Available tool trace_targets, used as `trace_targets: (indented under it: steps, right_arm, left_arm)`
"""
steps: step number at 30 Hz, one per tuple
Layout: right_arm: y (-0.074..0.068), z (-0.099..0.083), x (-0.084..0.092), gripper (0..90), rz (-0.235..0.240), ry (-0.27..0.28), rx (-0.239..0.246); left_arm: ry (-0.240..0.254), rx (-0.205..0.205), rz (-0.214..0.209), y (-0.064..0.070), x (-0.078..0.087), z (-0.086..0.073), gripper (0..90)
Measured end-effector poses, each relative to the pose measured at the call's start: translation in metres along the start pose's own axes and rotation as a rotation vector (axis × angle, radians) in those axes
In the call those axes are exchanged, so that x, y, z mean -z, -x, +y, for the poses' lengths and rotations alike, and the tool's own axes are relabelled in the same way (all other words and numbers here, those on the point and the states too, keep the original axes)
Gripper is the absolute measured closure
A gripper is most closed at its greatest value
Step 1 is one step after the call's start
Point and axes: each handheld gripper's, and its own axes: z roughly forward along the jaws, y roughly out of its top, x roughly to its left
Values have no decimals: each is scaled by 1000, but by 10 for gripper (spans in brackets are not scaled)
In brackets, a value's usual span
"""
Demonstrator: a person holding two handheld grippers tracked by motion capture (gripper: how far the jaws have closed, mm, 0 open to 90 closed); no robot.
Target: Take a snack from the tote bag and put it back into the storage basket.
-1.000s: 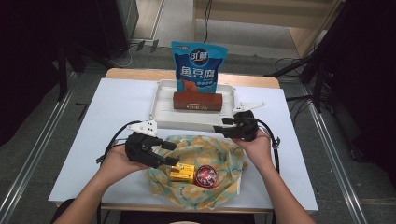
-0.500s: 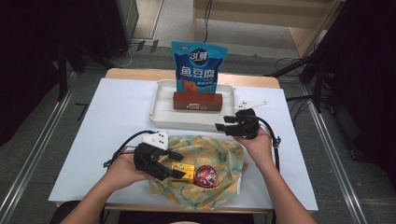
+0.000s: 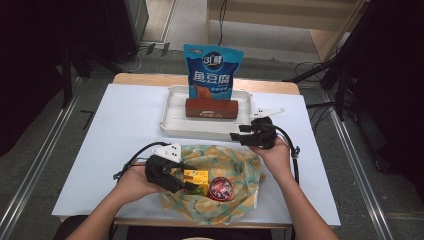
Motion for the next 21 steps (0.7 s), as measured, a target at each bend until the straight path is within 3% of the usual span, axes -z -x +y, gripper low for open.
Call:
trace_targets:
  steps: [6, 9, 21]
  right_arm:
    - [0, 0, -1, 475, 1, -3, -1]
    - [-1, 0, -1, 477, -16, 2, 4]
    - [-3, 0, -3, 478, 24, 3, 8]
  left_arm:
    - [2, -3, -1, -1, 0, -1, 469]
    - [7, 15, 0, -4, 1, -1, 478]
    - [-2, 23, 34, -3, 3, 1, 502]
